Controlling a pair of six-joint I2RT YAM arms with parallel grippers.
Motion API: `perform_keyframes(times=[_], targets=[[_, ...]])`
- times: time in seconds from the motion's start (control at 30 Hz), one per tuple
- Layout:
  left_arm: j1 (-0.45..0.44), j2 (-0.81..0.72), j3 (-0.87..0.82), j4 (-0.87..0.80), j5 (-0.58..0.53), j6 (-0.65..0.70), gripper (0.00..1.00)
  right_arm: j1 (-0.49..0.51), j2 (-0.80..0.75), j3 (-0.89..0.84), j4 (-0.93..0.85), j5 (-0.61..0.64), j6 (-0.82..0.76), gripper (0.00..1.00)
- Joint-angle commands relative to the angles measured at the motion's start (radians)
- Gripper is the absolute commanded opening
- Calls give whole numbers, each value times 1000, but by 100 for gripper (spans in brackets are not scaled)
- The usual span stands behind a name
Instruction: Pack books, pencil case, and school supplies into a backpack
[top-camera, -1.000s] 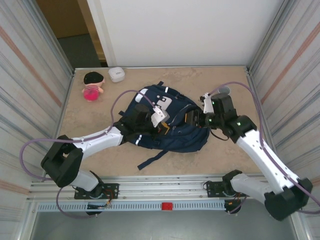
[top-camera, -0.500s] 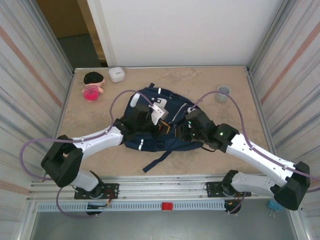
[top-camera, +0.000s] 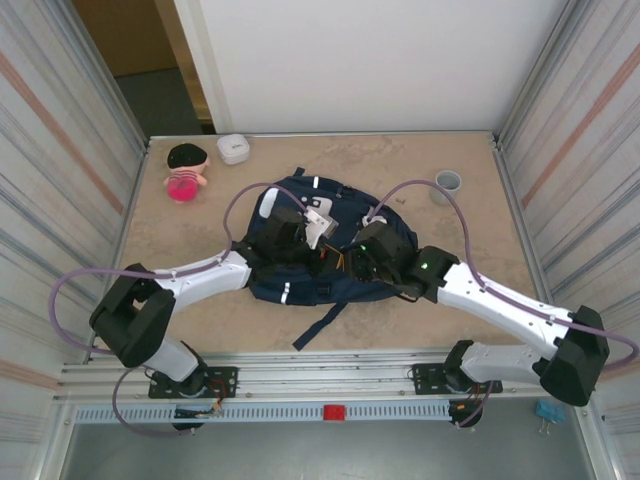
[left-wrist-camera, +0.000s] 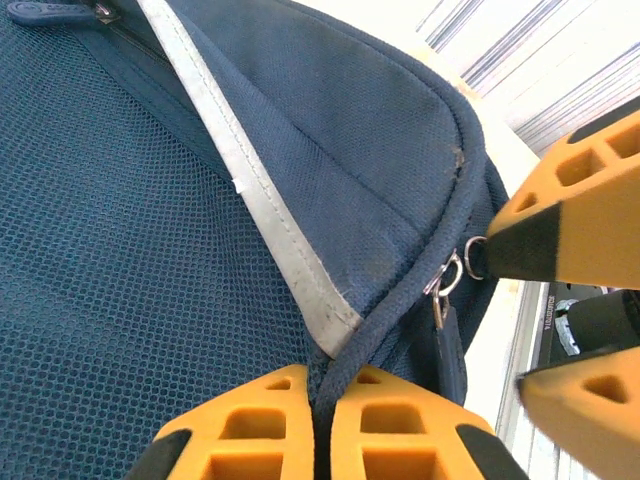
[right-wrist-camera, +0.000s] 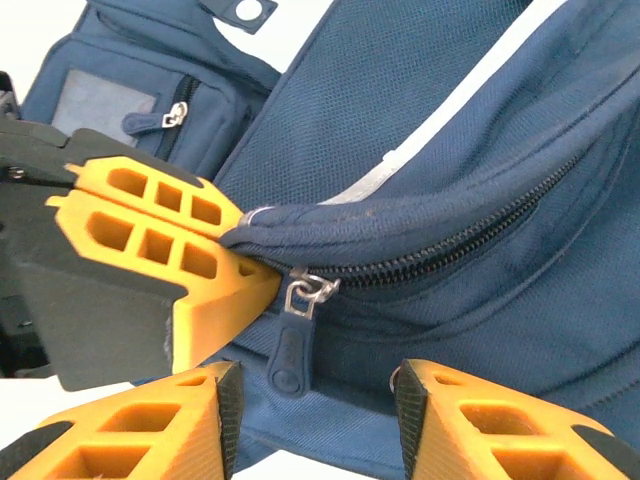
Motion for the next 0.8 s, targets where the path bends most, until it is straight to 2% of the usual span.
perform_keyframes(times=[0.0, 0.27, 0.5, 0.67, 0.77], targets=[[0, 1, 33, 51, 46, -53, 0, 7, 39, 56, 14, 31, -52, 46], [0, 4, 20, 72, 69, -55, 0, -19, 122, 91, 6, 85, -76, 44], [2, -17, 9, 72, 51, -49, 0, -33, 117, 117, -115, 236, -53, 33], [2, -18, 9, 67, 51, -48, 0, -47, 97, 98, -92, 175, -69, 33], [1, -19, 6, 74, 54, -50, 0, -53, 107, 96, -58, 90, -97, 38]])
